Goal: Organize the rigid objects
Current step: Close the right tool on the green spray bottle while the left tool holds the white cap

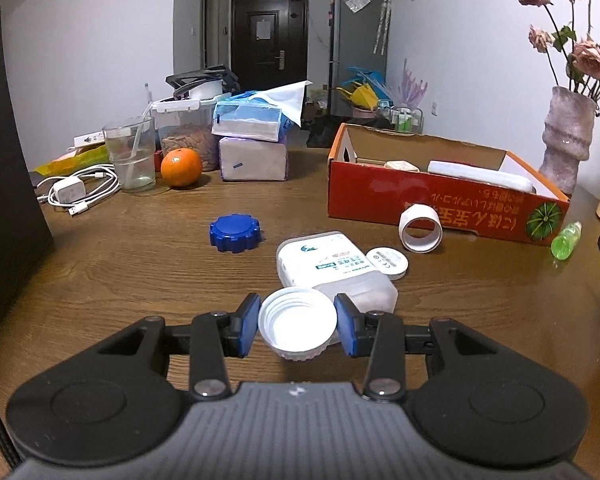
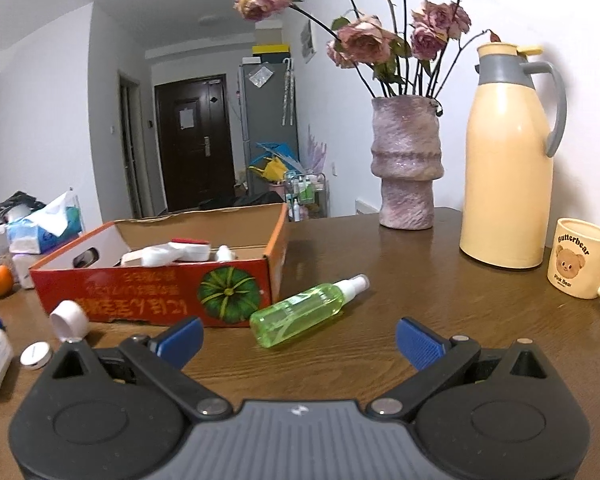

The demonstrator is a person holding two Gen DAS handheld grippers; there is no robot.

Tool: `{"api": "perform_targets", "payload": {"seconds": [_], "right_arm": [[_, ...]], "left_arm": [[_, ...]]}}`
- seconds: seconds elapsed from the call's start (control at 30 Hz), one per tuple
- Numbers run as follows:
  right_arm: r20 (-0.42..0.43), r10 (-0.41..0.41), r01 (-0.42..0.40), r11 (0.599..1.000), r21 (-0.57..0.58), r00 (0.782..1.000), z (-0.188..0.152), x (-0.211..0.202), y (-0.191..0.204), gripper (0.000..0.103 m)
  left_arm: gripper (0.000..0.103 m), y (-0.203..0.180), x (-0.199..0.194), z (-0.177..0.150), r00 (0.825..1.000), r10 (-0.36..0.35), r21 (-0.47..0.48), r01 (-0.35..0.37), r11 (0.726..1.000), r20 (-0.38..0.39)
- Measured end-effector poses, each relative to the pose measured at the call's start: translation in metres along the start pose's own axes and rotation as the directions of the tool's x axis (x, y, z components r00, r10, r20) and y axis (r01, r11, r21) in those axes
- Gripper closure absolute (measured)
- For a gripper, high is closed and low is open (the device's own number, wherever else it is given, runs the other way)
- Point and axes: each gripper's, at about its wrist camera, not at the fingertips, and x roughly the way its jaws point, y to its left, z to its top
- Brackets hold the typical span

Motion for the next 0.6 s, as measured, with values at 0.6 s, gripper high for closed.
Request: {"api": "perform_targets", "payload": {"seconds": [0.6], "right_arm": [[-0.122, -0.048, 0.050, 0.999, 0.009, 0.991, 0.024, 0.071, -0.010, 0.005]], "left_arm": [[0.062, -0.018, 0.007, 0.008, 0.999, 0.039, -0.043, -0.039, 0.998, 0.008]]}}
